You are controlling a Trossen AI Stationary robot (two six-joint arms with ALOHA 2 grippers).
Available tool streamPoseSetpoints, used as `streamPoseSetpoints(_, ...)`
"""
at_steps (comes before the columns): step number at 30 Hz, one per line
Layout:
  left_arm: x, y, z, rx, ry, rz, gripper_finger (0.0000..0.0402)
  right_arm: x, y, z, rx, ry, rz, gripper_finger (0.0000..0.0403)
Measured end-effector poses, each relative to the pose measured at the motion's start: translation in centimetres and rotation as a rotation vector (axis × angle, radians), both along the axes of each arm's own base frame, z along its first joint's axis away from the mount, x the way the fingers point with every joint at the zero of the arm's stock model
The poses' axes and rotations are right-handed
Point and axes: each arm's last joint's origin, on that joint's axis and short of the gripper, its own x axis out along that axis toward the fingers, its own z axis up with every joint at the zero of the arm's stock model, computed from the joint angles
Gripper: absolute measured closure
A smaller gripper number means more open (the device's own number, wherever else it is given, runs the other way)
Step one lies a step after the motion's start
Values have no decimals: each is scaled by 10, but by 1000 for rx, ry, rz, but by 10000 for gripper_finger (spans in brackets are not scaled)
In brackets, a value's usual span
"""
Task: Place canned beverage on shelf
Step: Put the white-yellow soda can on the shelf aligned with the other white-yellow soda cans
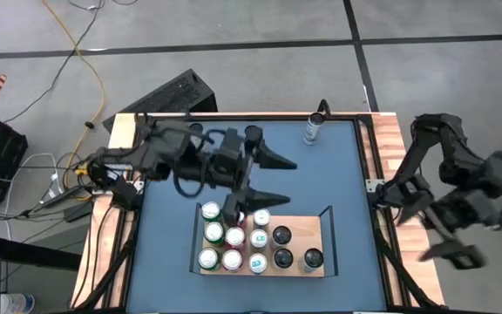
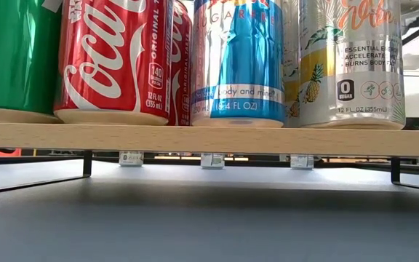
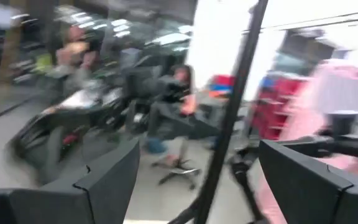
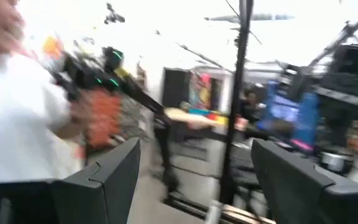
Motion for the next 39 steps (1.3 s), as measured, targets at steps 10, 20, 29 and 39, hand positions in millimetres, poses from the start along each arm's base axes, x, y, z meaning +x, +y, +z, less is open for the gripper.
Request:
streamPoseSetpoints(10,-19,-48,-16,38,195,719,86,-23,-69,1,-42,-19,8,102)
streamPoseSetpoints(20,-17,0,-66,-102,586,706,86,-62,-161,-41,232,50,-47,102)
streamPoseSetpoints(29,-62,31,-49,36,673,773,86,-66,-166,-66,244,13,-124,102)
streamPoseSetpoints(39,-90,62,-22,-16,609,603,86,-64,-164,-72,231,37,-239,102)
